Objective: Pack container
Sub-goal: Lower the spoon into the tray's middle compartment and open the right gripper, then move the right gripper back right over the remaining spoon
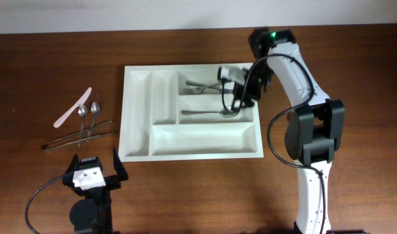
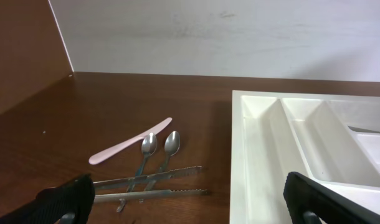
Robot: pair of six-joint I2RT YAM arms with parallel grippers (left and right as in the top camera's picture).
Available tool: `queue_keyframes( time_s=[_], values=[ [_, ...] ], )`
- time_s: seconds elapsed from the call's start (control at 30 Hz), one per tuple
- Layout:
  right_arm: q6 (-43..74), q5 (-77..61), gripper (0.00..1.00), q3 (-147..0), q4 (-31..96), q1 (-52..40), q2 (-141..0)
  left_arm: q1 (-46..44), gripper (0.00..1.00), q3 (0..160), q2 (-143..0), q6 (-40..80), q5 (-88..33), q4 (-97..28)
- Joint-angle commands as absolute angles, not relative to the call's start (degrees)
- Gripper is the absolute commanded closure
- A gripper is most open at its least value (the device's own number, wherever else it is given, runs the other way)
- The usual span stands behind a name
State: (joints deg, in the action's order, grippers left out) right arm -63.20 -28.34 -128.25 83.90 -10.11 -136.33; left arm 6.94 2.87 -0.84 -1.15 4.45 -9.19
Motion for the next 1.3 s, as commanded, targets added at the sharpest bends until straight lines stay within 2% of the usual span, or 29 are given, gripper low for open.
queue_keyframes(
  time_s=[0.0, 0.1, 0.2, 0.33, 0.37, 0.4, 0.5, 0.7, 0.73, 0.8, 0.83, 0.97, 1.07, 1.27],
  values=[
    [-47.1, -30.0, 0.26, -137.9, 83.2, -8.9, -136.1, 7.3, 0.01, 2.6, -0.7, -2.2, 3.8, -9.1],
    [-32.1, -26.4, 0.31, -145.1, 81.6, -7.0, -136.1, 7.3, 0.01, 2.6, -0.7, -2.2, 3.8, -9.1],
    [-21.6, -20.4, 0.42, -149.0, 80.9, -4.3, -136.1, 7.3, 0.01, 2.6, -0.7, -2.2, 3.8, -9.1],
    [-13.9, -16.0, 0.41, -149.1, 82.3, 0.3, -136.1, 7.3, 0.01, 2.6, -0.7, -2.2, 3.8, -9.1],
    [-12.9, -15.7, 0.41, -148.4, 83.1, 1.5, -136.2, 7.3, 0.01, 2.6, -0.7, -2.2, 3.8, -9.1],
    [-12.6, -15.7, 0.48, -147.8, 84.1, 2.8, -136.2, 7.3, 0.01, 2.6, -0.7, -2.2, 3.8, -9.1],
    [-12.3, -15.4, 0.5, -145.8, 85.6, 5.7, -136.2, 7.3, 0.01, 2.6, -0.7, -2.2, 3.8, -9.1],
    [-10.0, -12.2, 0.44, -139.5, 86.2, 9.9, -136.2, 7.3, 0.01, 2.6, -0.7, -2.2, 3.8, -9.1],
    [-10.0, -11.9, 0.46, -137.9, 86.1, 10.2, -136.2, 7.3, 0.01, 2.6, -0.7, -2.2, 3.8, -9.1],
    [-10.0, -11.0, 0.59, -134.5, 85.9, 10.2, -136.2, 7.3, 0.01, 2.6, -0.7, -2.2, 3.8, -9.1],
    [-10.0, -10.7, 0.6, -133.3, 85.7, 10.2, -136.2, 7.3, 0.01, 2.6, -0.7, -2.2, 3.8, -9.1],
    [-10.0, -10.7, 0.59, -127.5, 84.0, 9.8, -136.2, 7.3, 0.01, 2.6, -0.7, -2.2, 3.8, -9.1],
    [-9.4, -10.6, 0.53, -123.7, 82.2, 9.7, -136.2, 7.3, 0.01, 2.6, -0.7, -2.2, 3.8, -9.1],
    [-5.8, -8.9, 0.51, -118.8, 77.4, 9.7, -136.2, 7.3, 0.01, 2.6, -0.7, -2.2, 3.8, -9.1]
  ],
)
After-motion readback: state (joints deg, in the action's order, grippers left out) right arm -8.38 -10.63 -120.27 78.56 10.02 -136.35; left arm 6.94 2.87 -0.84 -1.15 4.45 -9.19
